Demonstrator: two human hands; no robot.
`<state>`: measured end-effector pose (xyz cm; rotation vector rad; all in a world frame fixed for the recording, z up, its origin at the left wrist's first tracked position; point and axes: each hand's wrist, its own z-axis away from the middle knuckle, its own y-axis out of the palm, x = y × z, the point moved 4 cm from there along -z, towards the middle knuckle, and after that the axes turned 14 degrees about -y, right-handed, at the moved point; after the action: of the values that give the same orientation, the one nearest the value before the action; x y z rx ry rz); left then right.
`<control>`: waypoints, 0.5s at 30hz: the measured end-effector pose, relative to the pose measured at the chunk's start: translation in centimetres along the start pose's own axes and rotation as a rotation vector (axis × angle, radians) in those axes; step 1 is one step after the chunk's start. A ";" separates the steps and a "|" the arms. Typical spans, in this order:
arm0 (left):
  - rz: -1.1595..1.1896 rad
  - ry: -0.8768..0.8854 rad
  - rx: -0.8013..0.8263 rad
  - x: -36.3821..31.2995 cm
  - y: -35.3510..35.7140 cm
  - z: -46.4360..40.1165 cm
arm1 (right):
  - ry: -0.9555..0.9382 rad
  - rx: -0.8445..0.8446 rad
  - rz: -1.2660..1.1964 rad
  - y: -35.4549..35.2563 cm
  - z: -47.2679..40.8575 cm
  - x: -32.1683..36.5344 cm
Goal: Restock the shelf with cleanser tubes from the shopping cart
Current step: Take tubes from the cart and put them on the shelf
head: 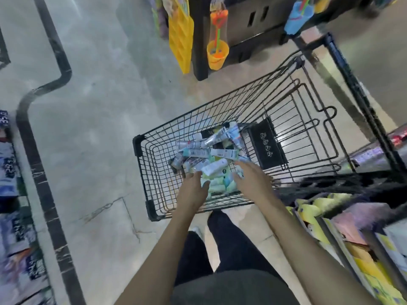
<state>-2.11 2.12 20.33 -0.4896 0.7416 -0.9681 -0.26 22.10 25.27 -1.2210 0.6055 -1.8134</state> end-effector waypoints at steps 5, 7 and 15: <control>0.254 -0.263 0.099 -0.4 4.0 -5.8 | 0.006 0.132 0.031 2.9 -7.7 -4.2; 0.339 -0.360 0.128 0.0 5.8 -8.3 | 0.006 0.156 0.027 4.5 -10.7 -5.8; -0.012 -0.218 0.166 1.9 12.0 -19.1 | -0.040 0.222 0.145 11.8 -20.4 -12.4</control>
<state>-9.06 5.36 -0.93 -0.4465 0.4583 -0.9611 -12.35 25.15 1.78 -1.0352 0.4451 -1.6815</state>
